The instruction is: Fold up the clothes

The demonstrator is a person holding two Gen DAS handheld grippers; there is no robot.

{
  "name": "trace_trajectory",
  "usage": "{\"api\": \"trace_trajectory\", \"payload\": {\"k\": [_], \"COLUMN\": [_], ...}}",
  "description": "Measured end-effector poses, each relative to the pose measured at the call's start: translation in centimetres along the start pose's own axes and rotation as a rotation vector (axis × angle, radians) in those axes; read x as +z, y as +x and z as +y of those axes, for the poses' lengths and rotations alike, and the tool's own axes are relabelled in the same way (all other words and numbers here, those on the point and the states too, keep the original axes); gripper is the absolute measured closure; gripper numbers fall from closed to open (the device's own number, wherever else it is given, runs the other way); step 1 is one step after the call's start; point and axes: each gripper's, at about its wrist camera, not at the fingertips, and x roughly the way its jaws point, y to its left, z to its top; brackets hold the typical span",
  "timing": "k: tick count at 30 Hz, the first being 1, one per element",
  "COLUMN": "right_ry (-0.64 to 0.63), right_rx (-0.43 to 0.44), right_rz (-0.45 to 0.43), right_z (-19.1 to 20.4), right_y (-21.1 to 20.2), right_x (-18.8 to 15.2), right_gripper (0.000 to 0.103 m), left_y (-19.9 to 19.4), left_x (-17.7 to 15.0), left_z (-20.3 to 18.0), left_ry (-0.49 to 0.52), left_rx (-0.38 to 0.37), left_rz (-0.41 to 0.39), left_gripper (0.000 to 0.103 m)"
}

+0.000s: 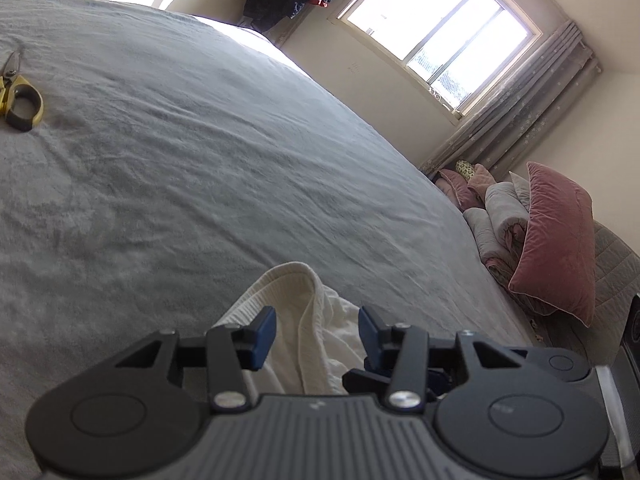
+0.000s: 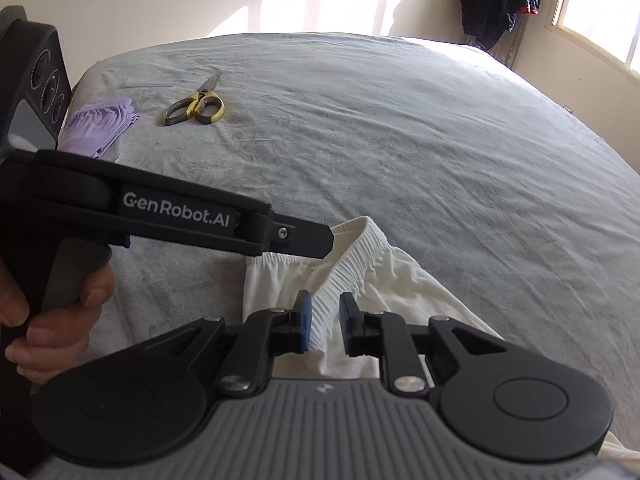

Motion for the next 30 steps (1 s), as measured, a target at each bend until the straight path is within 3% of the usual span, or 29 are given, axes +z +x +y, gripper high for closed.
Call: {"api": "trace_trajectory", "payload": {"k": [1, 2, 8, 14, 15, 17, 18, 21, 28, 30], "right_ry": [-0.005, -0.013, -0.041, -0.133, -0.150, -0.170, -0.166, -0.122, -0.067, -0.067], "right_rx": [-0.007, -0.014, -0.021, 0.022, 0.015, 0.003, 0.004, -0.010, -0.011, -0.009], "right_rz": [-0.009, -0.017, 0.001, 0.017, 0.021, 0.039, 0.043, -0.004, -0.068, -0.068], "right_z": [-0.1, -0.2, -0.7, 0.9, 1.2, 1.6, 1.6, 1.0, -0.2, -0.1], "right_y": [-0.2, -0.5, -0.8, 0.6, 1.1, 2.1, 2.4, 1.7, -0.5, -0.5], "right_x": [-0.2, -0.5, -1.8, -2.6, -2.8, -2.9, -2.8, -2.3, -1.2, -1.3], "right_gripper": [0.057, 0.053, 0.052, 0.052, 0.057, 0.078, 0.094, 0.096, 0.096, 0.096], "left_y": [0.1, 0.2, 0.9, 1.6, 1.7, 2.0, 2.0, 2.3, 3.6, 4.1], "left_x": [0.1, 0.1, 0.0, -0.5, -0.6, -0.7, -0.6, -0.6, -1.3, -1.6], "left_z": [0.3, 0.7, 1.8, 1.7, 1.6, 1.6, 1.7, 2.0, 1.3, 1.0], "left_ry": [-0.026, -0.054, -0.163, -0.175, -0.177, -0.184, -0.190, -0.214, -0.242, -0.255], "left_rx": [-0.026, -0.049, -0.139, -0.118, -0.114, -0.101, -0.096, -0.098, -0.191, -0.184], "left_rz": [0.013, 0.024, 0.076, 0.094, 0.097, 0.100, 0.103, 0.121, 0.183, 0.183], "left_gripper": [0.057, 0.057, 0.057, 0.057, 0.056, 0.053, 0.050, 0.041, 0.040, 0.042]}}
